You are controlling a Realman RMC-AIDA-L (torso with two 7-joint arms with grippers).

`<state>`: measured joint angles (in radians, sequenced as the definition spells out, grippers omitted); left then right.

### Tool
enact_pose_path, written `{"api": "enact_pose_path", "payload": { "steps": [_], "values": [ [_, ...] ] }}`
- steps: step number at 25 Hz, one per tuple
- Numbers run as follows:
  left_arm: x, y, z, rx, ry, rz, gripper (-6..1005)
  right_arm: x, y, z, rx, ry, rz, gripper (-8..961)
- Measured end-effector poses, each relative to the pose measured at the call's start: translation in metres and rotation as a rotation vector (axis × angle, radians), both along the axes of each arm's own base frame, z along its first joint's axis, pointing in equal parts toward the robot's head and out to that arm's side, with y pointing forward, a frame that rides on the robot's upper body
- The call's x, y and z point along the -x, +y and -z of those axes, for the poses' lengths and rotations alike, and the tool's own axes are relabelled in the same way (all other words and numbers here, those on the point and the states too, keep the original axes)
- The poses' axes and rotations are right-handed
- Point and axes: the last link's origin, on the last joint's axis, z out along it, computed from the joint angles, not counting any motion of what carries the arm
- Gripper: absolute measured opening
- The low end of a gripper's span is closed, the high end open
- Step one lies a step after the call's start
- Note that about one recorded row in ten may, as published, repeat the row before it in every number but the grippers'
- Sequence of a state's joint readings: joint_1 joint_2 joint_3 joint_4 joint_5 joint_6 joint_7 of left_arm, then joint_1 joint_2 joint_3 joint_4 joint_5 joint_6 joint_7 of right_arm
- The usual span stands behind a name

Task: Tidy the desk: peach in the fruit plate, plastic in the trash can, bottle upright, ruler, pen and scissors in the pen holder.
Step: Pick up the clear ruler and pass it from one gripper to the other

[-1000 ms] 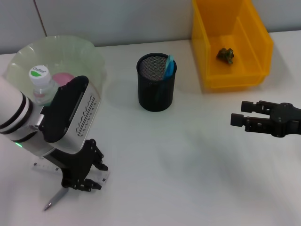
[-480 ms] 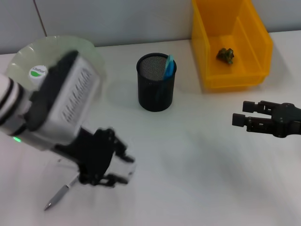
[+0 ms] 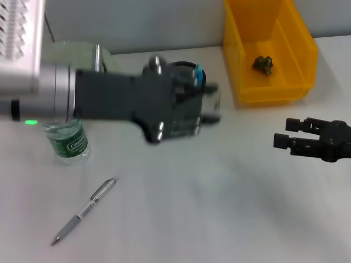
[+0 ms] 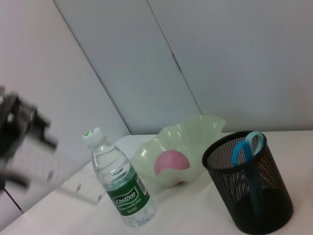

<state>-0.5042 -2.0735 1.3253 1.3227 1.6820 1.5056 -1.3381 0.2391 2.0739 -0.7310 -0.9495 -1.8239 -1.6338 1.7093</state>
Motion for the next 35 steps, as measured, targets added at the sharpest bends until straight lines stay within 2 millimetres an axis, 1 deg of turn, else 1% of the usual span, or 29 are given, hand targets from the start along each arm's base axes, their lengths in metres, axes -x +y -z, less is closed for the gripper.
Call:
{"api": "enact_pose_path", "payload": {
  "steps": [4, 6, 8, 10, 13, 16, 20, 22, 23, 27, 35],
  "values": [
    [-0.006, 0.012, -0.003, -0.042, -0.194, -0.058, 384, -0.005, -0.004, -0.001, -0.010, -0.002, 0.011, 820],
    [-0.007, 0.017, -0.002, -0.055, -0.288, -0.081, 384, -0.007, -0.006, -0.003, -0.021, -0.002, 0.016, 819],
    [-0.008, 0.022, 0.003, -0.081, -0.357, -0.089, 384, -0.008, -0.007, -0.004, -0.026, 0.000, 0.021, 818],
    [-0.011, 0.028, 0.013, -0.117, -0.399, -0.102, 384, -0.009, -0.008, -0.004, -0.028, -0.001, 0.022, 817],
    [-0.013, 0.035, 0.029, -0.161, -0.421, -0.128, 384, -0.010, -0.009, -0.003, -0.030, -0.002, 0.021, 815],
    [-0.012, 0.040, 0.047, -0.217, -0.416, -0.153, 384, -0.011, -0.010, -0.002, -0.028, 0.001, 0.024, 814],
    [-0.009, 0.045, 0.063, -0.271, -0.428, -0.164, 384, -0.012, -0.011, -0.002, -0.032, -0.001, 0.020, 811],
    [-0.008, 0.047, 0.065, -0.288, -0.435, -0.166, 384, -0.012, -0.011, -0.002, -0.032, -0.001, 0.019, 810],
    [-0.006, 0.053, 0.064, -0.319, -0.466, -0.189, 384, -0.012, -0.011, -0.002, -0.032, -0.001, 0.019, 810],
    [-0.001, 0.061, 0.065, -0.352, -0.489, -0.226, 384, -0.012, -0.012, -0.002, -0.032, -0.001, 0.019, 807],
    [0.009, 0.064, 0.074, -0.377, -0.479, -0.249, 384, -0.010, -0.009, -0.002, -0.033, 0.000, 0.011, 803]
  ]
}}
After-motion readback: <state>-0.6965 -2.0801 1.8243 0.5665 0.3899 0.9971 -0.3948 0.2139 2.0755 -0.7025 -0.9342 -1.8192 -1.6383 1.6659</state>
